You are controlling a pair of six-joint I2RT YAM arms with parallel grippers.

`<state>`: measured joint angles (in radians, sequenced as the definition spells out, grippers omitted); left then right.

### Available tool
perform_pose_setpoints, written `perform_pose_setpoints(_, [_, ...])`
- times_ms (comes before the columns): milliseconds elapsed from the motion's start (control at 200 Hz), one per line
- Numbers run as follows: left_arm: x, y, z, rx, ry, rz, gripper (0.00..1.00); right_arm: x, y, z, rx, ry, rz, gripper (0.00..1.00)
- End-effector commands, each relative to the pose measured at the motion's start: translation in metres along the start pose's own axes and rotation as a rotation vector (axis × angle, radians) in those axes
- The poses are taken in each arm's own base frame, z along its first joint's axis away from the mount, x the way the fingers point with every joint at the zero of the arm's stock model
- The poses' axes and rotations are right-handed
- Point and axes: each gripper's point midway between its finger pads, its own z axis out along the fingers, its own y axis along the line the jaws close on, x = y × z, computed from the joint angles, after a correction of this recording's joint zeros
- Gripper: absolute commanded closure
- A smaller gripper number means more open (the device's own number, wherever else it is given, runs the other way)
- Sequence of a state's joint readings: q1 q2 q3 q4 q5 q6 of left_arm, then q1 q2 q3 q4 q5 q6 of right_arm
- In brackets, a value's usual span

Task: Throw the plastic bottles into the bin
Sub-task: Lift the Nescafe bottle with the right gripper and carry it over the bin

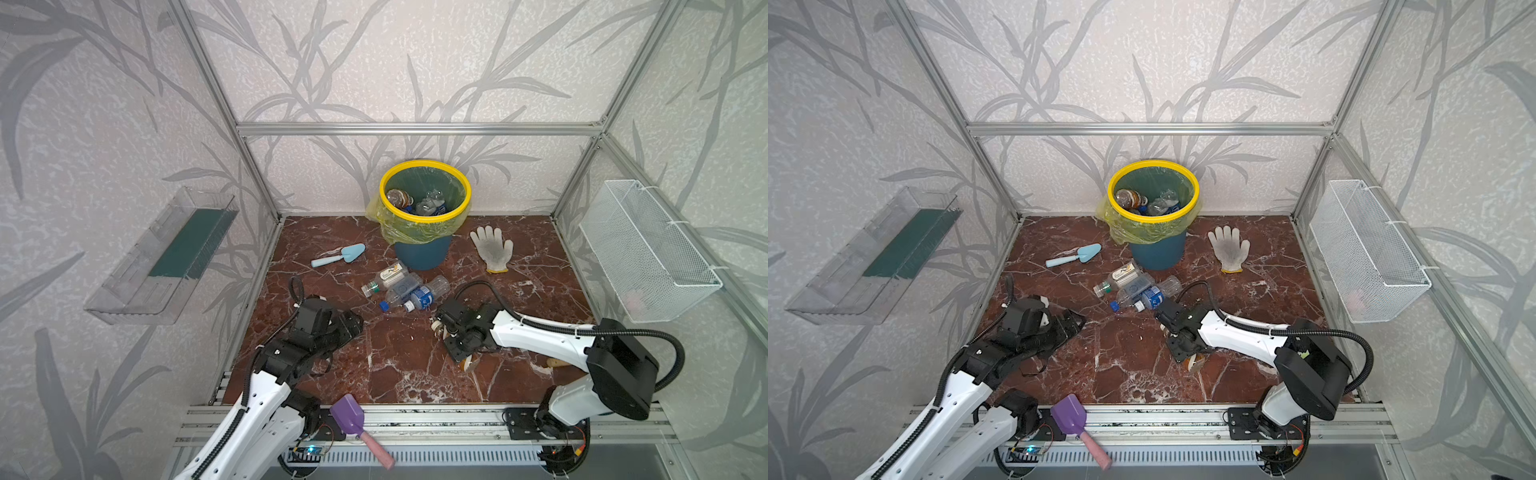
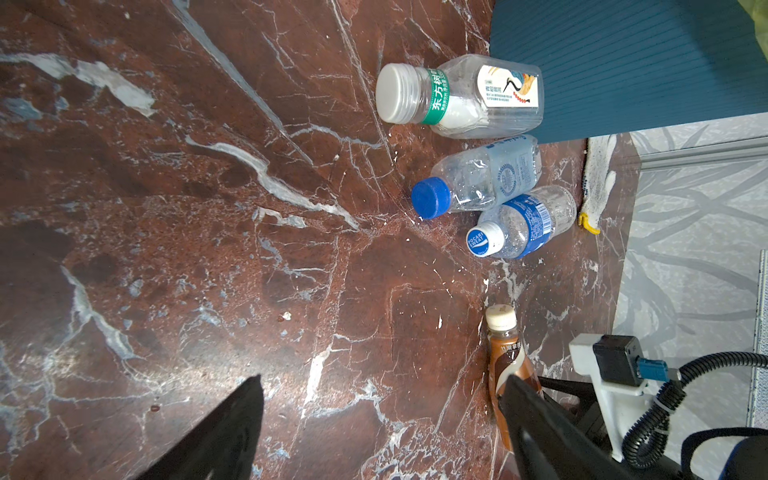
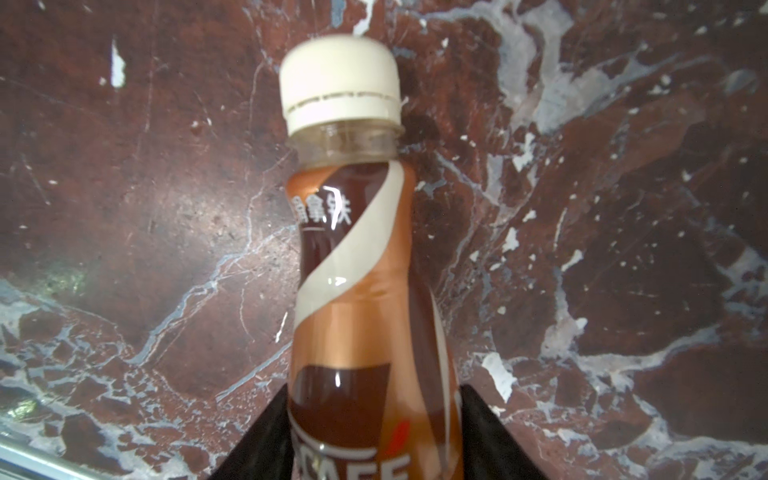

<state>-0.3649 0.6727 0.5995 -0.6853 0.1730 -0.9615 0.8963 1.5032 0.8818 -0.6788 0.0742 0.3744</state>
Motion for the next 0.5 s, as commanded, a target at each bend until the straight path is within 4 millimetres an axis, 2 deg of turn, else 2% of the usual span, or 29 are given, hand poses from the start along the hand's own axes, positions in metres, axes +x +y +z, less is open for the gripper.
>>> perform_pose_setpoints(0, [-0.003, 0.002, -0.003, -0.015, -0.015, 0.005, 0.1, 0.012, -0.004, -0.008, -0.008, 0.008, 0.024, 0.48])
perform_pose_setpoints(295, [-0.003, -0.001, 0.005, -0.015, 0.002, 0.005, 0.1, 0.047, -0.006, -0.008, -0.073, 0.01, 0.137, 0.5])
perform_pose_setpoints(420, [-0.003, -0.002, 0.007, -0.014, 0.009, 0.008, 0.1, 0.047, -0.006, -0.015, -0.106, -0.043, 0.191, 0.5])
perform_pose_setpoints(495, [-0.004, -0.003, 0.006, -0.013, 0.009, 0.011, 0.1, 0.036, -0.006, -0.03, -0.125, -0.111, 0.209, 0.5])
